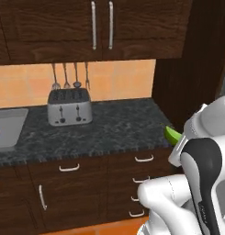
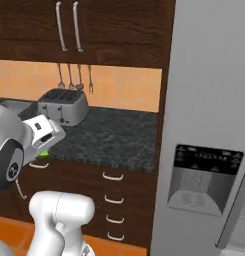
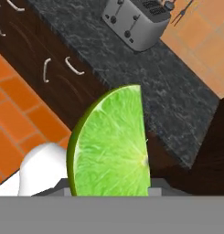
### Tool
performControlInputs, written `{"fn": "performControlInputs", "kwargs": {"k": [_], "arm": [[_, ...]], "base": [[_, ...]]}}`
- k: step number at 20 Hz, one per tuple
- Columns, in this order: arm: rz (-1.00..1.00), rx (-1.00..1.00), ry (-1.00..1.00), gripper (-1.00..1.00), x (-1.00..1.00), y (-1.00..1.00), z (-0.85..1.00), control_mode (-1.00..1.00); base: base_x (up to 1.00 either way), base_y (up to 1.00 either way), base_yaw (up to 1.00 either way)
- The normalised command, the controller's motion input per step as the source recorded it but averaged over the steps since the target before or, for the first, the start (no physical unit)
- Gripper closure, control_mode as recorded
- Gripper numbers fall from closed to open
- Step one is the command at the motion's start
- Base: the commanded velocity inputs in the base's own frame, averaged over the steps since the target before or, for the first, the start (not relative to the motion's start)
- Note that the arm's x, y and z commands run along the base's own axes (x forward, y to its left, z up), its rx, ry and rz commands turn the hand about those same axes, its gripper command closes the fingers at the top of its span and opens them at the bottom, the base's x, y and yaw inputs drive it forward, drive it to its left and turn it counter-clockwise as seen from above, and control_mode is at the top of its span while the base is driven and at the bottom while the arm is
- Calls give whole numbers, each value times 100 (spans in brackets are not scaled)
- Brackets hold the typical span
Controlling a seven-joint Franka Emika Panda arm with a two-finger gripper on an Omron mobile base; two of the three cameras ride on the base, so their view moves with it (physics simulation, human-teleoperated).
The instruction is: Place one lemon wedge and one chicken drumstick in each tupperware on the nearby counter, to pack two identical lunches.
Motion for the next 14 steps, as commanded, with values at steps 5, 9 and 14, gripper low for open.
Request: {"fn": "performControlInputs", "kwargs": {"k": [5,9,14], "arm": [[0,0,0,100,0,0,0,100],[0,0,0,100,0,0,0,100],[0,0,0,100,0,0,0,100]], "base": [[86,100,0],[25,100,0],[-3,100,0]]}}
